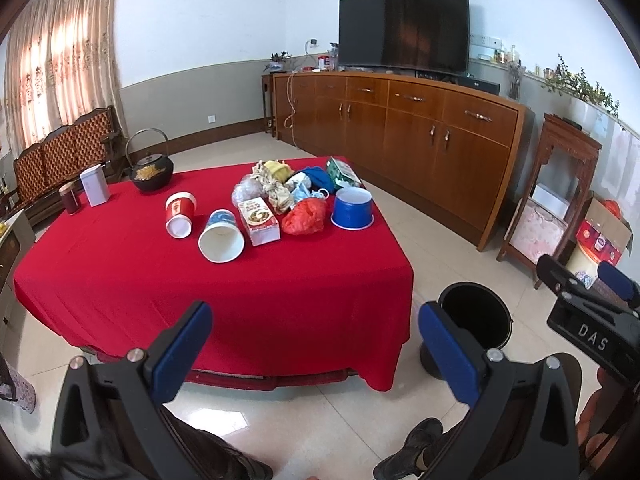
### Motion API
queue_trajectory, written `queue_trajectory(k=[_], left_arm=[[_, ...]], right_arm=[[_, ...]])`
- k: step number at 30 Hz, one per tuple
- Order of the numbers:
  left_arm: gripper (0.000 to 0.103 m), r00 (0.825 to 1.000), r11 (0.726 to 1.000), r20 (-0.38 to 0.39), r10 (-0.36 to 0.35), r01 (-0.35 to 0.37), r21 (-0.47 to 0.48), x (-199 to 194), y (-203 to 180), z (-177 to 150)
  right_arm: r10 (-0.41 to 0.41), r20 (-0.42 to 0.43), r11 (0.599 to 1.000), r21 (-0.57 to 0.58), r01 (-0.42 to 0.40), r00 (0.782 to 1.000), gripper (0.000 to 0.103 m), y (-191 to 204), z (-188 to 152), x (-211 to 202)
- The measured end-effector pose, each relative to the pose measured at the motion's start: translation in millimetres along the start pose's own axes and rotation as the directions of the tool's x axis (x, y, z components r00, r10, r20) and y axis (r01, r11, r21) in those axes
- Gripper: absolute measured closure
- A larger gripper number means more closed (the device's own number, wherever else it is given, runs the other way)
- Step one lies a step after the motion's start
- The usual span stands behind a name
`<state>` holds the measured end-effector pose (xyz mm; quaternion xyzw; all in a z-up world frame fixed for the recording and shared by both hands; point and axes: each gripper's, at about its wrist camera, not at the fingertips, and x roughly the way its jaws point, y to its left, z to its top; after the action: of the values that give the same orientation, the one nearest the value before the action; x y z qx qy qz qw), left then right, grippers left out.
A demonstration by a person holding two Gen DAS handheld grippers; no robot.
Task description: Collect trash
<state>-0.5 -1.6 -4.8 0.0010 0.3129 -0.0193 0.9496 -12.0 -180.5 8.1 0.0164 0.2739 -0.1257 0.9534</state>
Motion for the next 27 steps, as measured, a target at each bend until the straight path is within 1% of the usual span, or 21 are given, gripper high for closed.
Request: queue_trajectory(k=[6,15,21,27], left_arm=[[0.000,1.000,1.000,-0.008,0.009,-0.009,-0.003,5,1,0],[0.000,0.999,1.000,-0.024,0.023,-0.023,0.000,22,8,4],[0.000,0.999,0.999,-0.044,0.027,-0.028,-0.027,39,20,8],[0.000,0.997,0.997,-0.058,0.054,-0.057,-0.059,56,37,15]], right_arm=[[0.004,-0.008,1.000,-0.004,-0.004,1.000,0.000,1,-1,5],[0.019,-0.030,1.000,-0.024,-0.020,0.999,0.000,11,1,24],[0.039,-0.039,0.998,-0.040,-0.041,0.998,0.000,22,5,41],[0.065,-0.052,0.996,-0.053,-0.067,0.997,0.000,37,12,60]])
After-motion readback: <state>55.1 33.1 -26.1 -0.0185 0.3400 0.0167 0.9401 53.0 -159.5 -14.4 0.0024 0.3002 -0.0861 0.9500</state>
